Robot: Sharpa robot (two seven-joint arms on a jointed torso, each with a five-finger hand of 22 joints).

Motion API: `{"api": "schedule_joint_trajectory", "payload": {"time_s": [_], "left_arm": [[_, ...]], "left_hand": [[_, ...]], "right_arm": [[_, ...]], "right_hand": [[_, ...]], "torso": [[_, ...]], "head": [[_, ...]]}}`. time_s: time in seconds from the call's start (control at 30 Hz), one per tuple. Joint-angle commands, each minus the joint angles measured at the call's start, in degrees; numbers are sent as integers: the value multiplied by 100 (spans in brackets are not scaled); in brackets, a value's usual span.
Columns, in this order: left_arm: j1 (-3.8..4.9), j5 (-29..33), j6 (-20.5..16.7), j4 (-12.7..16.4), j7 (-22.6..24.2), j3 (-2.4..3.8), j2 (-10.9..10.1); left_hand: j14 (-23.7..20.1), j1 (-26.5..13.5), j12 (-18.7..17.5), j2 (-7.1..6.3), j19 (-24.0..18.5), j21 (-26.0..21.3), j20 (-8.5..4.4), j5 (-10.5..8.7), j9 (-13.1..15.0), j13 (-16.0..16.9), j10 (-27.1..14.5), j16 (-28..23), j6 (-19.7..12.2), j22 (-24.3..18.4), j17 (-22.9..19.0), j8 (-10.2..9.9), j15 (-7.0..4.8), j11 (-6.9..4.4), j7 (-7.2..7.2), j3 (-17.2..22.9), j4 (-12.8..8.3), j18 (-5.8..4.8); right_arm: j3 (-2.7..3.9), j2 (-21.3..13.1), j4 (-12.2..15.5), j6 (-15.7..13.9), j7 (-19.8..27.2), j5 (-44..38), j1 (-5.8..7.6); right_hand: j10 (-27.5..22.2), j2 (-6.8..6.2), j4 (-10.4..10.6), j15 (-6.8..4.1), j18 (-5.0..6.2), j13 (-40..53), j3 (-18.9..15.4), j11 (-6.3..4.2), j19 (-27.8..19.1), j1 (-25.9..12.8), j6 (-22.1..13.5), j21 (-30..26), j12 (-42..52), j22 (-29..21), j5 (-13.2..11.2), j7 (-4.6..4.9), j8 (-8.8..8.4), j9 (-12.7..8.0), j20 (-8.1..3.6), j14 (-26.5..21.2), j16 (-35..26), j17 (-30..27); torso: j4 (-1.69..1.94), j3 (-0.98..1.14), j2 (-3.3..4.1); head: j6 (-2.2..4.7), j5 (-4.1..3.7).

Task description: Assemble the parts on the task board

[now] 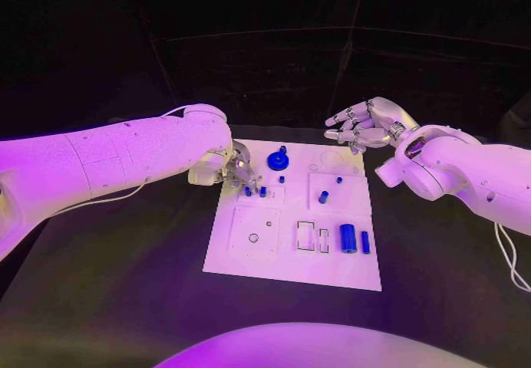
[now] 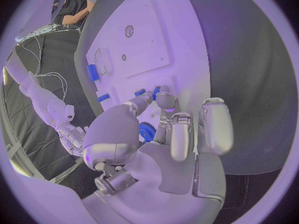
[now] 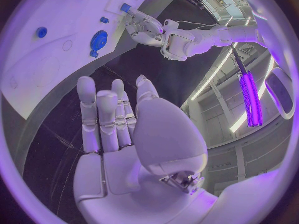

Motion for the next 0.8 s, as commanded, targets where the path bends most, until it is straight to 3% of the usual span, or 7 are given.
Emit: {"api": "schedule_joint_trajectory", "payload": {"time_s": [0.03, 0.43, 0.6, 0.8], "left_arm": [[2, 19, 48, -2, 1, -1, 8], [1, 19, 13, -12, 6, -1, -3], [1, 18, -60, 34, 19, -1, -55], [3, 32, -357, 125, 46, 2, -173]], "left_hand": [[595, -98, 35, 15, 59, 21, 26, -38, -13, 5, 23, 36, 49, 6, 1509, -32, 20, 29, -11, -56, 21, 38], [595, -321, 52, -12, 59, 12, 29, -46, -34, 6, 18, 36, 80, 8, 1509, -49, 24, 35, -5, -299, 148, 39], [595, -489, 60, -165, 58, 4, 33, -49, -41, 2, 12, 36, 98, 8, 1509, -52, 29, 42, 1, -609, 225, 40], [595, -620, 67, -257, 57, -12, 26, -46, -51, -3, 4, 36, 104, 0, 1509, -60, 20, 33, -10, -1029, 352, 43]], "right_arm": [[3, -1, 16, 18, 40, 13, 11], [3, -1, 13, 17, 38, 13, 11], [3, 4, 6, 19, 40, 13, 11], [3, 13, -6, 13, 42, 13, 10]], "right_hand": [[-39, 1, 8, -7, 34, -9, -35, 16, 13, 34, -45, -27, 39, -6, 20, 2, 16, 5, 1, -30, -12, -8], [-39, 1, 8, -7, 34, -9, -35, 16, 13, 34, -45, -27, 39, -6, 20, 2, 16, 5, 1, -30, -12, -8], [-39, 1, 8, -7, 34, -9, -35, 16, 13, 34, -45, -27, 39, -6, 20, 2, 16, 5, 1, -30, -12, -8], [-41, 1, 12, -6, 36, -14, -40, 18, 8, 33, -51, -35, 40, -15, 21, 4, 17, 4, 2, -34, -22, -17]], "torso": [[-1, -1, 0], [-1, -1, 0], [-2, -3, 0], [2, -5, -2]], "head": [[6, -3], [10, -6], [9, -6], [11, -14]]}}
